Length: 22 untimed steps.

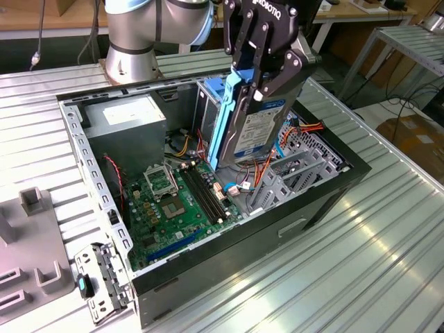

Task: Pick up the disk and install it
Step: 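Insert the disk into the insertion slot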

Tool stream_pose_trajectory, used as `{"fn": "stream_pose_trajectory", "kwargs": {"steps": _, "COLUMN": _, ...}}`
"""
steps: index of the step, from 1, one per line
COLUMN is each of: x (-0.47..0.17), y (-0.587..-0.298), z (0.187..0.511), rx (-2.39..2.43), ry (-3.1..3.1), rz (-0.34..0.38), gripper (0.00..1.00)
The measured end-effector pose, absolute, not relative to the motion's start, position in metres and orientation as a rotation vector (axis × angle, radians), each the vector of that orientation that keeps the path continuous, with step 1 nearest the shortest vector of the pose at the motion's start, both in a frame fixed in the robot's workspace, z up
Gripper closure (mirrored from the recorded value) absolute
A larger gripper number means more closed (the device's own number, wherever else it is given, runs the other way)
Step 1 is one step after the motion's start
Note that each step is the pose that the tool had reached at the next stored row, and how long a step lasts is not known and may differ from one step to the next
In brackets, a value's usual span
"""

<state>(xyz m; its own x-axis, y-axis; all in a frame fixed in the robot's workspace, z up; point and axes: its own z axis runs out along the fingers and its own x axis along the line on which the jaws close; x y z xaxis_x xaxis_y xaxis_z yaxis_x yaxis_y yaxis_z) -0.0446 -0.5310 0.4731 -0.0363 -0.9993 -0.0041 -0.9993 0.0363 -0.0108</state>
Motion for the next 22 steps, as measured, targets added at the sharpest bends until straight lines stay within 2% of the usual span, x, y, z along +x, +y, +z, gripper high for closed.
{"fn": "stream_pose_trajectory", "kwargs": {"steps": 12, "x": -0.019, "y": -0.533, "z": 0.472, "rx": -2.173, "ry": 2.254, "rz": -0.008, "gripper": 0.63}}
{"fn": "stream_pose_trajectory", "kwargs": {"steps": 22, "x": -0.007, "y": -0.553, "z": 0.470, "rx": -2.173, "ry": 2.254, "rz": -0.007, "gripper": 0.63}}
